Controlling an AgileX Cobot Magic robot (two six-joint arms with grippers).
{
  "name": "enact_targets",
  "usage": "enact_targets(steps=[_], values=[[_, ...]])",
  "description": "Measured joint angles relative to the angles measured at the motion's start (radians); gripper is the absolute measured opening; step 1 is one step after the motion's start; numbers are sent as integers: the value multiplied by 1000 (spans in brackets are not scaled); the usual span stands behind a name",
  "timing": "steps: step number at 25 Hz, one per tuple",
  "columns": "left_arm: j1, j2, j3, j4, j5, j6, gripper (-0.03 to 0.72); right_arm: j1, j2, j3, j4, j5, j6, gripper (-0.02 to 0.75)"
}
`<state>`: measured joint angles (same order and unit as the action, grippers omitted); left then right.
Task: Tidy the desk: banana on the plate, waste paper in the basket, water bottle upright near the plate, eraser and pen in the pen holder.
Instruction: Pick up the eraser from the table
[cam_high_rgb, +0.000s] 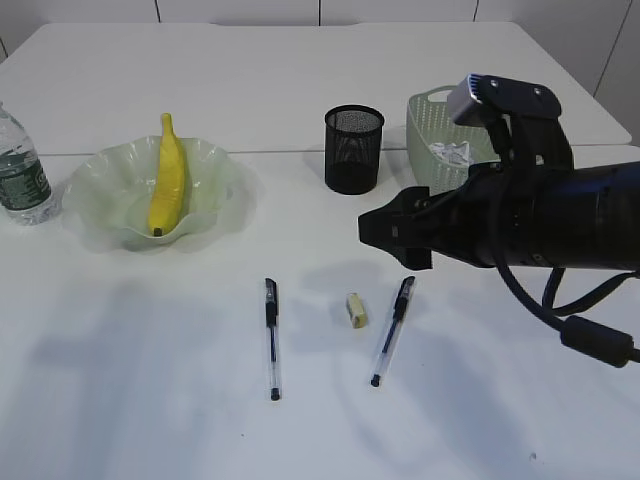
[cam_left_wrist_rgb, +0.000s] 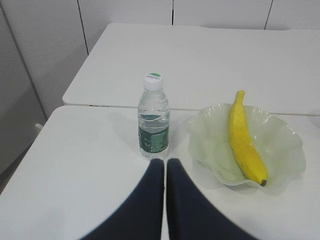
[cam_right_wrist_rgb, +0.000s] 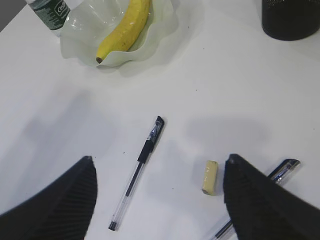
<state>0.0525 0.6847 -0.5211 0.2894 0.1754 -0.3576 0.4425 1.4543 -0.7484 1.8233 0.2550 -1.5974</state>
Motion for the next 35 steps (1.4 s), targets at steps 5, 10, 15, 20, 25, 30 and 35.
enact_targets(steps=[5,10,15,20,25,30,35], values=[[0,0,0,-11,8,0,-24,0,0,0,-35,0,4,587],[0,0,0,-27,14,0,-24,0,0,-31,-93,-15,14,587],[0,0,0,-34,24,0,-24,0,20,-68,-125,-32,50,586],[0,0,0,-45,24,0,-24,0,95,-102,-184,-32,119,586],[0,0,0,-56,24,0,-24,0,167,-155,-323,-19,235,586],[0,0,0,-58,27,0,-24,0,230,-206,-409,1,311,586],[0,0,0,-60,63,0,-24,-8,270,-244,-457,7,379,586]])
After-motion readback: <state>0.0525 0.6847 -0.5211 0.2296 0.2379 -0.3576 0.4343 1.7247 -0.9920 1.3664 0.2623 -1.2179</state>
